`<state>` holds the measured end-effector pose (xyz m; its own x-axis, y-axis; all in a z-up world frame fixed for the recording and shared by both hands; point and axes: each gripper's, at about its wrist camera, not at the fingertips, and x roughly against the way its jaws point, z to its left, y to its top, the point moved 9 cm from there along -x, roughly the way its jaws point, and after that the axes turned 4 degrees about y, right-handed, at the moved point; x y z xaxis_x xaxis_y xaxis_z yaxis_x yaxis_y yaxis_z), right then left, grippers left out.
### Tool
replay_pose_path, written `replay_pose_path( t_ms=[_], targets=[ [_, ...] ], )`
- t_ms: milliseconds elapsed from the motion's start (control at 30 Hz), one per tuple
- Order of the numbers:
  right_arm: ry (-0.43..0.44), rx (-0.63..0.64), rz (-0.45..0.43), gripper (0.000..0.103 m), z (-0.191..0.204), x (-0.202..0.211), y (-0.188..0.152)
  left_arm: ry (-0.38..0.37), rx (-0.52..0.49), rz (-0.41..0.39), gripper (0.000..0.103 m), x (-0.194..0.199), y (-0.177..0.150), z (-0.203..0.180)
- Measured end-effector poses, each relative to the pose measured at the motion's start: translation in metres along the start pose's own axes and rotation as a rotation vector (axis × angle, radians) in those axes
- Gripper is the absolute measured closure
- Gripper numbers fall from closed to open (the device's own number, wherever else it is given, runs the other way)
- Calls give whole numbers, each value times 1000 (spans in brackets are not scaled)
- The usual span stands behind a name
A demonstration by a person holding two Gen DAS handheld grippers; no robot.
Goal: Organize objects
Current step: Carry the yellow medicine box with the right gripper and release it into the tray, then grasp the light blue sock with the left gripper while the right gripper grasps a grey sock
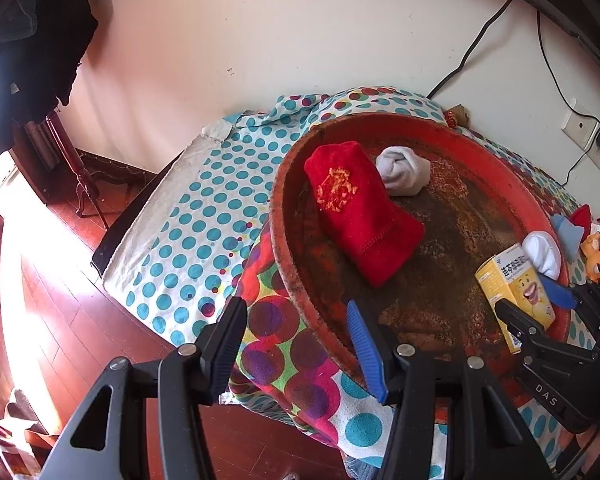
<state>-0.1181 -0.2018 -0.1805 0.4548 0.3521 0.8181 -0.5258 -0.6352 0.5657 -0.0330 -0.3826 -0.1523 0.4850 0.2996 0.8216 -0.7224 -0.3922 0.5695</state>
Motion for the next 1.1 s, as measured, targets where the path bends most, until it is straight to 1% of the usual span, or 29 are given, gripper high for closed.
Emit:
replay_pose_path(
  t_ms=[33, 67, 100, 167, 267, 333, 400, 467, 533, 633, 767, 867, 933, 1000, 1100],
  targets=[
    [-3, -1, 0, 50, 0, 0, 0, -2, -2, 1, 49, 0, 0, 0],
    [1, -4, -7, 44, 0, 2, 1, -4, -3, 2, 49, -1, 0, -1],
    [5, -7, -17, 40, -1, 5, 1, -1, -2, 3, 49, -1, 0, -1],
    [7, -19, -33, 37, -3, 11, 3, 0, -4, 5, 49, -2, -1, -1],
    [38, -50, -67, 37, -8, 26, 5, 8, -6, 3, 49, -2, -1, -1],
    [43, -65, -96, 36, -17, 39, 4, 8, -7, 2, 49, -2, -1, -1],
    [26, -86, -118, 34, -34, 51, -2, 6, -4, 5, 49, -3, -2, -1],
    [-4, -113, -129, 32, -58, 60, -12, 1, -2, 6, 49, -2, -2, -3],
    [-56, -145, -126, 31, -89, 65, -26, 4, -6, 5, 49, -2, -3, -4],
    [-125, -233, -110, 30, -144, 72, -53, 9, -20, 5, 49, -1, -4, -8],
    [-245, -353, -92, 29, -224, 83, -94, 10, -52, -7, 49, 5, -2, -19],
    [-301, -392, -68, 28, -267, 83, -115, 17, -80, -17, 49, 15, 1, -28],
    [-322, -406, -50, 28, -285, 81, -125, 10, -90, -22, 49, 23, 3, -36],
    [-322, -414, -37, 28, -299, 75, -130, -8, -104, -24, 49, 32, 7, -50],
    [-329, -420, -39, 28, -312, 69, -135, -14, -176, -40, 49, 47, 13, -82]
  ],
)
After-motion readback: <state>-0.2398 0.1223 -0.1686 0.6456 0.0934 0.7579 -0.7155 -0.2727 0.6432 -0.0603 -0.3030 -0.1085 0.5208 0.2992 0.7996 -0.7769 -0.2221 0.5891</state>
